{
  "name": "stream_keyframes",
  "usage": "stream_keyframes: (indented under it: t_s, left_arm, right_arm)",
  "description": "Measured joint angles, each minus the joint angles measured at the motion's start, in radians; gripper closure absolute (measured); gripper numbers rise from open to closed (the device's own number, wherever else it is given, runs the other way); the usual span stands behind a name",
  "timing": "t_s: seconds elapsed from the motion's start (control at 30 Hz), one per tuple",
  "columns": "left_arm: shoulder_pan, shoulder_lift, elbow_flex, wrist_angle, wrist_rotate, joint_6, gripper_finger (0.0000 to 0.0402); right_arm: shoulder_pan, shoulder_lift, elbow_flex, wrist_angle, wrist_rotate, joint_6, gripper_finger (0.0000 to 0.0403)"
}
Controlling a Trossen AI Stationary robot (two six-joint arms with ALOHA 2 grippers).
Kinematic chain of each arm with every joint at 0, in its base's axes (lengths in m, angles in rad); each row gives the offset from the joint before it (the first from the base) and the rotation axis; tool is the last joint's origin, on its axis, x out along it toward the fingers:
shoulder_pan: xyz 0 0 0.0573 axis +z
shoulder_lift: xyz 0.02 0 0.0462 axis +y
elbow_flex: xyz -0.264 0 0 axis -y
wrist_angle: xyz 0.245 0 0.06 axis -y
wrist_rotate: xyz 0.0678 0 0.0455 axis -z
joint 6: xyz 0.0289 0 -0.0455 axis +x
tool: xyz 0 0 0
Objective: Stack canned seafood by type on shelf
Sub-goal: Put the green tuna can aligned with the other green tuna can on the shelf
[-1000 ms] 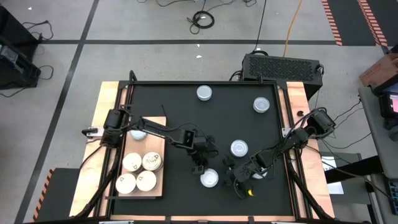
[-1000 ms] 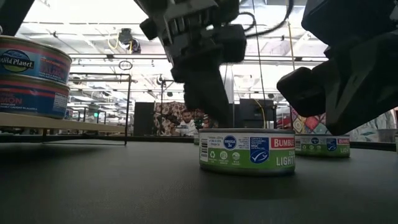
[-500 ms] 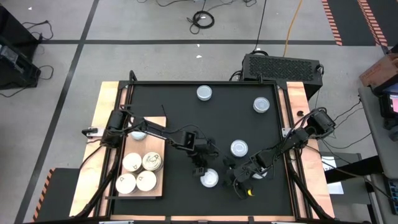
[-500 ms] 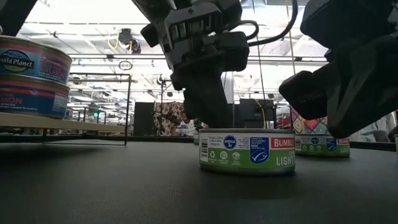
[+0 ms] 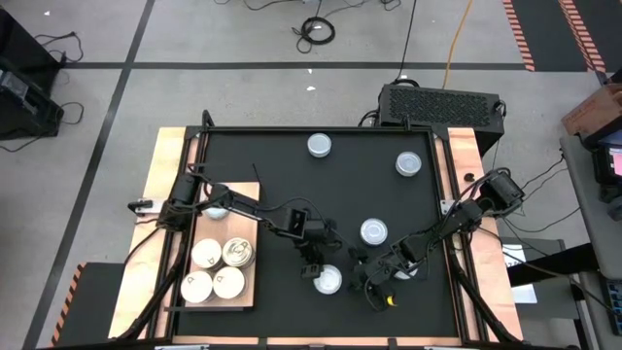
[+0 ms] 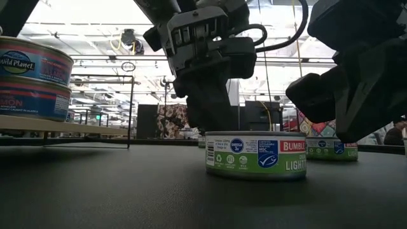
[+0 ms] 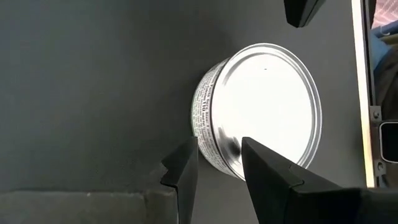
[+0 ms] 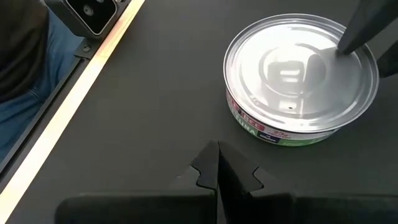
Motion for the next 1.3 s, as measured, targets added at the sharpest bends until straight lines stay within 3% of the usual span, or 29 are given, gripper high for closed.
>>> stream_keyframes:
  t_s: [0.2,0.53,0.93,1.3]
  left_arm:
    - [0.000,0.000,0.000,-0.004,0.001,0.000,0.0290]
    - [0.003,0.000,0.001,-0.002,0.028,0.002,0.0394]
    - [0.061,-0.006,0.000,-0.012,0.080,-0.027,0.0400]
    - [0.122,-0.121,0.000,-0.092,0.084,0.004,0.0400]
  right_arm:
    - [0.000,0.000,0.000,0.000,0.000,0.000,0.0403]
    - [0.000,0.000,0.000,0.000,-0.001,0.021,0.0403]
    - [0.001,0.000,0.000,-0.008,-0.005,0.053,0.0403]
    - [0.006,0.000,0.000,-0.034,-0.005,0.053,0.0403]
